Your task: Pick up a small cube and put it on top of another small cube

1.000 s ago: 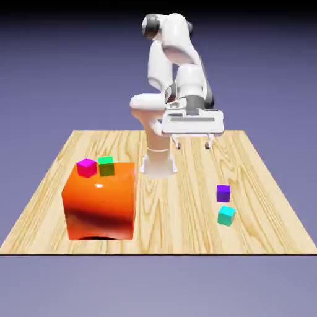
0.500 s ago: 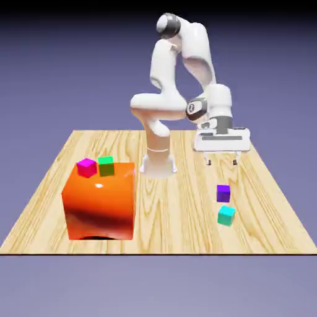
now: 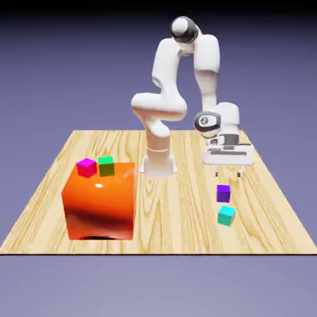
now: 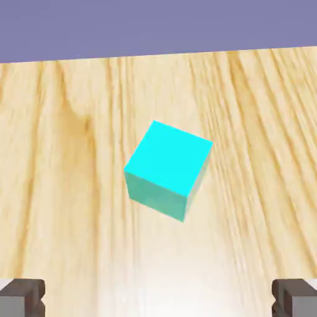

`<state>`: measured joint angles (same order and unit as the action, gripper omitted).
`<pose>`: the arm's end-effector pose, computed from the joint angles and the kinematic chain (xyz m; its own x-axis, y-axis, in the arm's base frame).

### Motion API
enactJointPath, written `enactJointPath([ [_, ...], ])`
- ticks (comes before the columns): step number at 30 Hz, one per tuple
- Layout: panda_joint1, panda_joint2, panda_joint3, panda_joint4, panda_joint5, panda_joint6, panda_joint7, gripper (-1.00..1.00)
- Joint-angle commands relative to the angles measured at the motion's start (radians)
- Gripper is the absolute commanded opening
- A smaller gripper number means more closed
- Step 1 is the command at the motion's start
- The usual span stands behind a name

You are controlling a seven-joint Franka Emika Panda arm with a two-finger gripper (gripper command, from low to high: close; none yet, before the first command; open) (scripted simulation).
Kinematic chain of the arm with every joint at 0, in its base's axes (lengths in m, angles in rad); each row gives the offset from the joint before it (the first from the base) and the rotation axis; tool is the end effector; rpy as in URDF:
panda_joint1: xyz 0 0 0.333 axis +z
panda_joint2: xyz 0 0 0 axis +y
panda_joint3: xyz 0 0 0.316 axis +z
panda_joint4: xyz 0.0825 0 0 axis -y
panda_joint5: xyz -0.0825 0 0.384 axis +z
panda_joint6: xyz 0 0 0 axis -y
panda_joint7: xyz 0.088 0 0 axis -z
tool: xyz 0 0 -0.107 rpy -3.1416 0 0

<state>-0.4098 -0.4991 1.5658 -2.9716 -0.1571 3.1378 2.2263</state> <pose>0.1840 0.2823 0.2046 0.5503 -0.7579 0.3503 -0.6687 -0.6513 -0.3587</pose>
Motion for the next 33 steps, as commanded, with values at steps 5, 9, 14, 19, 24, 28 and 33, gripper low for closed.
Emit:
enactJointPath([
  [5,-0.036,0.006,0.135,-0.014,-0.014,0.009,0.128,0.0],
  [9,-0.181,-0.045,0.263,0.014,-0.032,0.075,0.156,0.0],
  [14,-0.362,-0.109,0.424,0.05,-0.054,0.157,0.191,0.0],
  [19,-0.543,-0.173,0.584,0.085,-0.077,0.24,0.226,0.0],
  [24,-0.487,-0.153,0.534,0.074,-0.07,0.214,0.215,-1.0],
  [28,-0.342,-0.102,0.406,0.046,-0.052,0.148,0.187,-1.0],
  [33,-0.161,-0.038,0.245,0.01,-0.029,0.065,0.152,-1.0],
])
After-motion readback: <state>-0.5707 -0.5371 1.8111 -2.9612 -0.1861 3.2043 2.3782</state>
